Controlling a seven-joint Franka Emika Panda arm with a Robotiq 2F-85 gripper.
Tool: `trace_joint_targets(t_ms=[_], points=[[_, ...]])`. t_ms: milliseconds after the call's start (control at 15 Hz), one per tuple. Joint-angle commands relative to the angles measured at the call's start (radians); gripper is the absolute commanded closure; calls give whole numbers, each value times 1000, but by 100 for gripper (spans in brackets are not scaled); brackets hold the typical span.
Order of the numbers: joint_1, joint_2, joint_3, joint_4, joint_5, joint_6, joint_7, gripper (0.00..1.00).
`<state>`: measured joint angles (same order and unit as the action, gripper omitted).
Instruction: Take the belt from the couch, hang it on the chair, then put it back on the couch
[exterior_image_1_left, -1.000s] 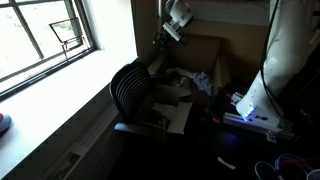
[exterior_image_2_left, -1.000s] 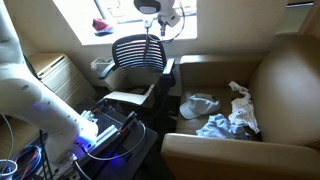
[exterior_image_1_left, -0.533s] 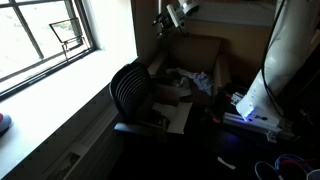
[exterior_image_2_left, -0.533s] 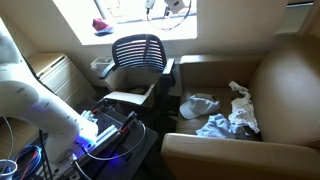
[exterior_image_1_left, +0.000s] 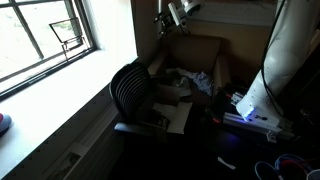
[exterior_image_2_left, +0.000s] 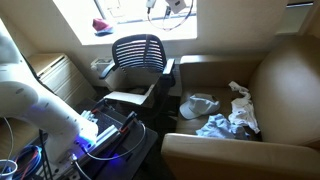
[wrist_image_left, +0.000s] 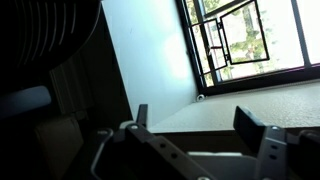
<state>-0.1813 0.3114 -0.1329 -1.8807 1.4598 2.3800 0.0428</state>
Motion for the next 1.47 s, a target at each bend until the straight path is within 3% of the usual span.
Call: trace_joint_targets(t_ms=[0, 400, 467, 533, 933, 1000, 1200, 1333, 1400], points=[[4, 0, -5, 1, -2, -2, 3, 12], [4, 0, -5, 1, -2, -3, 3, 12], [4, 0, -5, 1, -2, -3, 3, 3], [35, 28, 1, -8, -106, -18, 47, 1], [188, 167, 86, -99, -263, 40, 80, 0], [144, 131, 76, -81, -222, 7, 56, 0], [196, 189, 98, -88, -245, 43, 67, 0], [203, 146, 114, -103, -209, 106, -56, 0], [212, 125, 115, -121, -254, 90, -85, 0]])
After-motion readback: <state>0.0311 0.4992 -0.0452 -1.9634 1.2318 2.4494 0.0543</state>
